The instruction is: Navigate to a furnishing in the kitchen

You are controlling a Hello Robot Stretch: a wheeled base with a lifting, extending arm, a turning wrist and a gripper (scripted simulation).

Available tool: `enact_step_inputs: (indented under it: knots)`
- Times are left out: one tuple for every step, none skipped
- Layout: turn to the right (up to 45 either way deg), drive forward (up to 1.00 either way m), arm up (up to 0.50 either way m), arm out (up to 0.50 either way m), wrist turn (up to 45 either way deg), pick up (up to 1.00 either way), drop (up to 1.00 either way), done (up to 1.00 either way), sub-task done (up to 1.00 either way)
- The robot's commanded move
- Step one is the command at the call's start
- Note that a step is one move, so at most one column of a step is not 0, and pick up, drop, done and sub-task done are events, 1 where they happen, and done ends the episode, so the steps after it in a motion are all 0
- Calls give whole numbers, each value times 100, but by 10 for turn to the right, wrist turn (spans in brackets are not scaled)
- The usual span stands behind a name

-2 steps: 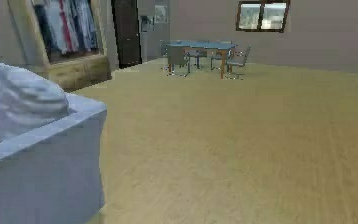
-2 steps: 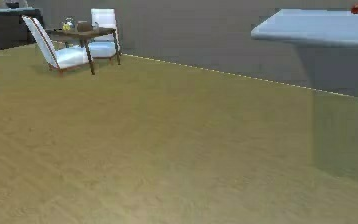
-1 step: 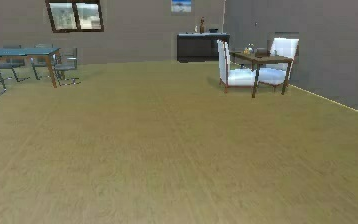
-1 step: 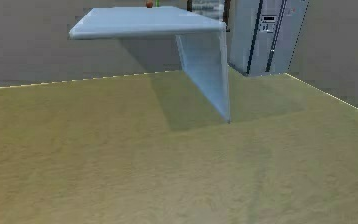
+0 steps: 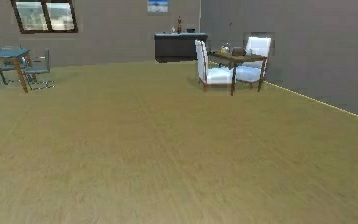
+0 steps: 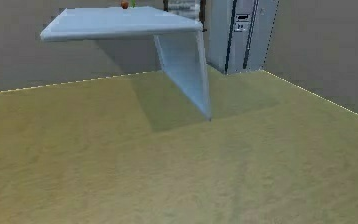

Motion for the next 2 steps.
enact_step_inputs:
  knots:
    - [0,100,0,0,0,0,0,0,0]
    - [0,100,0,0,0,0,0,0,0]
